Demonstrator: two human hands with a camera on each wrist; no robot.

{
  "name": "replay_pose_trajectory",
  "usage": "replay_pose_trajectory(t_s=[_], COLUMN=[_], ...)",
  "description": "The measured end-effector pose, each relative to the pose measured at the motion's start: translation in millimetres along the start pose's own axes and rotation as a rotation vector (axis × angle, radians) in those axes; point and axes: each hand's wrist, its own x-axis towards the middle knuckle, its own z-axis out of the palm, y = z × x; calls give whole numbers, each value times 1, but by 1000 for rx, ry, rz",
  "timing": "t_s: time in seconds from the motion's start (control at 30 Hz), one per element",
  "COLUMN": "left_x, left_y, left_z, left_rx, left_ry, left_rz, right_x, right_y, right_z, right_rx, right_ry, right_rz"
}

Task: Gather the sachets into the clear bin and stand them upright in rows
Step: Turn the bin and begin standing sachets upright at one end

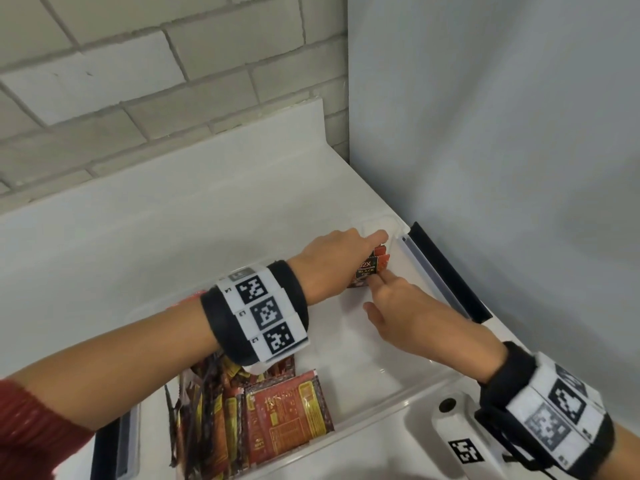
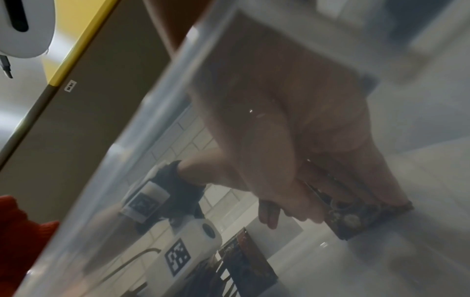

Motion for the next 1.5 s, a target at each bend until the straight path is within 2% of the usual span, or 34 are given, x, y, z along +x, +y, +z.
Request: replay_pose_trajectory(t_s=[0.17,0.27,0.37,0.5,0.6,0.67,0.77,0.93,1.0,1.07,1.23,1.33,1.4,1.47,1.5], left_x=[-1,-9,-22,-32,-29,-25,-20,-17,-22,-33,-77,-106,-113,-120,-124], left_y=[0,-7,-19,-35,-36,-31,-21,-25,-29,-35,-55,-65,-77,-83,-89], left_z=[-4,-11,-19,-4,20,32,41,45,39,28,-8,-25,-11,9,24], left_rx=[-41,-245,-441,-659,-1020,-1208,-1492,-1608,-1586,-1439,-855,-666,-517,-419,-340], left_ry=[-22,-10,51,-123,-239,-253,-250,-266,-269,-234,-274,-330,-437,-661,-747], left_rz=[-3,-24,-111,-258,-350,-354,-288,-330,-377,-382,-160,-100,-143,-247,-238], right_x=[0,-2,-5,-6,-6,-5,-3,-3,-4,-7,-21,-28,-31,-31,-31], right_y=[0,-2,-1,0,-1,-1,1,1,1,1,-9,-24,-34,-43,-47], right_z=[-1,-2,0,-1,-2,0,2,3,2,0,-11,-10,-6,0,3], right_rx=[-16,-24,13,79,118,116,96,74,67,60,119,167,167,152,146], right_ry=[-2,-3,33,65,93,104,120,109,109,110,59,-26,-94,-143,-159], right_rz=[5,13,17,46,53,59,57,64,51,18,-137,-281,-353,-402,-414])
